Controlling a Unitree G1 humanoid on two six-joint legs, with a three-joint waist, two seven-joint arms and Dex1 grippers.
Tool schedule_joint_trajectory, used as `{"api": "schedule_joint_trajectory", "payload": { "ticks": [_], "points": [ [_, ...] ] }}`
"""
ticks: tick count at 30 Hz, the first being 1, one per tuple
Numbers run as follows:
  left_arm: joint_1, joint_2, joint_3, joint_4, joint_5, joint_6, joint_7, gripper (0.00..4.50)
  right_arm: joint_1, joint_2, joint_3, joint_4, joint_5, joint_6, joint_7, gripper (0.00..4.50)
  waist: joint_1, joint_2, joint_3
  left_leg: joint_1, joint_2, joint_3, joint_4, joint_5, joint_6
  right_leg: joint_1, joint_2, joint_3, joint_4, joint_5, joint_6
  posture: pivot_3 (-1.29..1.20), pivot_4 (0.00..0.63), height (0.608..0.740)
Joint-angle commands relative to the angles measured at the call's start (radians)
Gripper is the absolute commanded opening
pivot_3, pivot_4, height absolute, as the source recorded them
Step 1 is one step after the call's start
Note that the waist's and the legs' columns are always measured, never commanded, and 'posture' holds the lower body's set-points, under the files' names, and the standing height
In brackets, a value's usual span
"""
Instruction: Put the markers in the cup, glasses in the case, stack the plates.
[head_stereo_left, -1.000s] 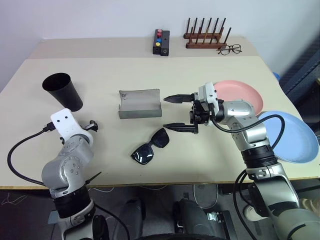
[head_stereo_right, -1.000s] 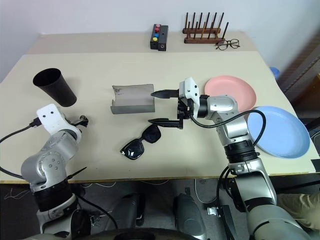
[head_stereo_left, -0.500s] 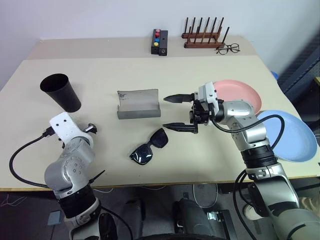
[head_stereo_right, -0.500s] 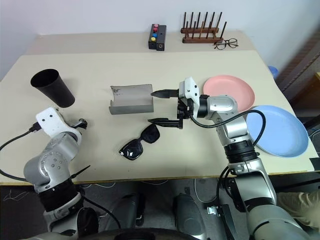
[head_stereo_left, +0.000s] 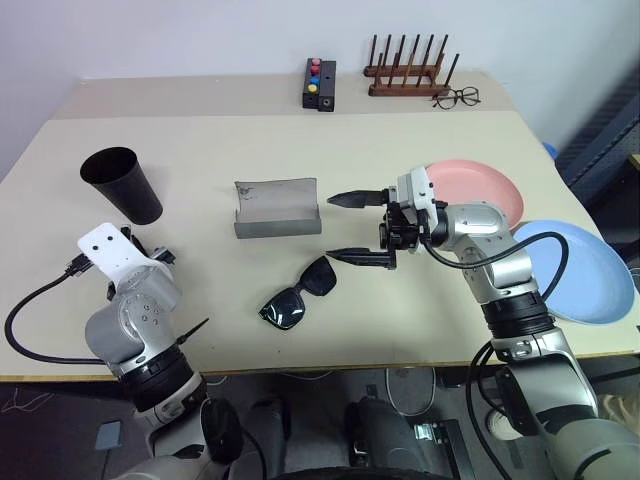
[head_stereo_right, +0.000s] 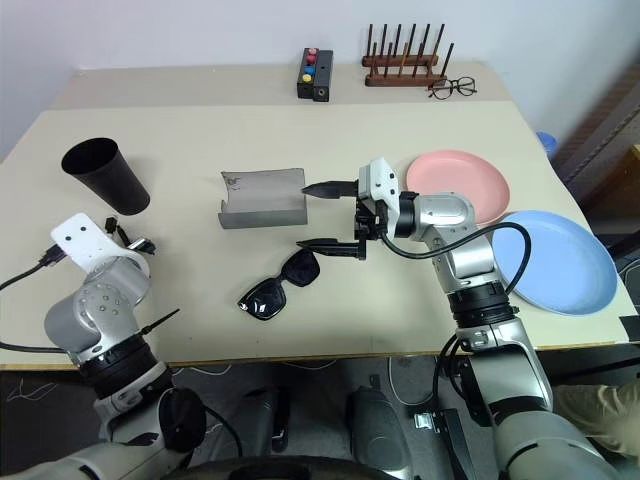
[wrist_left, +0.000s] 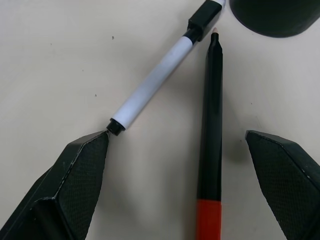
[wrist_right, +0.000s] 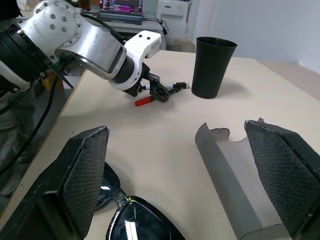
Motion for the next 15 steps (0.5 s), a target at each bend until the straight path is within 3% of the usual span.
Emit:
{"api": "schedule_joint_trajectory", "payload": {
  "ticks": [1,15],
  "points": [
    [-0.012,0.018,-0.021,0.010,0.027,0.017,-0.019,4.50,-0.001,-0.001,-0.012,-0.020,0.003,-0.015,-0.004,4.42,0.000,0.000,0.000,0.000,0.000,0.000,0.000,0.000,0.000,0.000,0.000,0.000,0.000,0.000,0.000,0.00,0.150,0.740],
    [0.038,-0.029,-0.134,-0.156,0.032,0.152,-0.162,4.50,-0.006,0.002,-0.016,-0.021,0.002,-0.018,-0.016,4.42,0.001,0.000,0.000,0.000,0.000,0.000,-0.001,0.000,-0.001,0.000,-0.001,0.000,0.000,0.000,0.000,0.00,0.150,0.740]
  ]
}}
